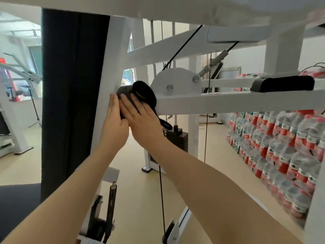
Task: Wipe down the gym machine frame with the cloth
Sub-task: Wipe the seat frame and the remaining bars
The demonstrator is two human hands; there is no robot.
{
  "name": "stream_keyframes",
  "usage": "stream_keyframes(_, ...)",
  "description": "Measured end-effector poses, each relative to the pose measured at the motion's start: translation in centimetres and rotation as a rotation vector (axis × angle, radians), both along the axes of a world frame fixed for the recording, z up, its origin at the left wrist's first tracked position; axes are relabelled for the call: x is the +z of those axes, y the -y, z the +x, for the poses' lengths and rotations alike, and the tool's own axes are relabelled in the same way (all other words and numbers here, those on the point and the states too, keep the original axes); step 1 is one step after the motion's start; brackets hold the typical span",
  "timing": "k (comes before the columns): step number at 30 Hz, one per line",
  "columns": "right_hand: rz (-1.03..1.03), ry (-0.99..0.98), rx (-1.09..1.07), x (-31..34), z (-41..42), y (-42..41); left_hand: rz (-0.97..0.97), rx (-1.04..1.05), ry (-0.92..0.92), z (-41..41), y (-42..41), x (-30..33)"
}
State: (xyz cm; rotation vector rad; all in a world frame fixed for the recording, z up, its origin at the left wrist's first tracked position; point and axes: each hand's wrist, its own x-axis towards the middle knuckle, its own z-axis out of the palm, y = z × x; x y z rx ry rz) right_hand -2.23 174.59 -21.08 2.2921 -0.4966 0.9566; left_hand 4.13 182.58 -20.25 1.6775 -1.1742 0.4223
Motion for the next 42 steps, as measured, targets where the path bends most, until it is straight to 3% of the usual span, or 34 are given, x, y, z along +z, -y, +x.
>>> stream_keyframes(4, -0.075, 0.009, -0.028, 0.4, -1.1, 0.3, 0.090, 0.113, 0.187, 0.5, 0.0, -0.2)
stream_keyframes(8, -0.179, 0.245, -0.189, 0.2, -6.1, 3.9, 0.256, 0.238, 0.369, 0.9, 0.1, -0.8)
stream_keyframes(14, -0.154, 0.293, -0.147, 0.4, -4.3, 4.2, 0.285, 0.292, 0.386, 0.7, 0.4, -1.0)
stream_keyframes(19, -0.191, 0.117, -0.117, 1.3, -4.7, 4.1, 0.247, 0.314, 0.327, -0.7, 0.9, -0.9)
stream_keyframes(22, -0.104, 0.131, -0.125, 1.4, -8.6, 6.1, 0.200, 0.280, 0.361, -2.1, 1.4, -0.8)
stream_keyframes(26, -0.103, 0.250, -0.255, -0.1, -16.1, 10.1, 0.218, 0.105, 0.683, -4.7, 3.1, -1.7)
stream_keyframes(31, -0.045, 0.316, -0.304, 0.0, -17.6, 10.8, 0.189, 0.084, 0.618, -6.3, 5.5, -2.9)
stream_keyframes(36, -0.052, 0.187, -0.142, 0.4, -12.4, 7.8, 0.146, 0.084, 0.625, -6.5, 5.8, -3.0)
stream_keyframes(42, 0.004, -0.042, -0.066, 5.8, -11.3, 8.8, 0.073, 0.056, 0.615, -5.8, 5.1, -1.6)
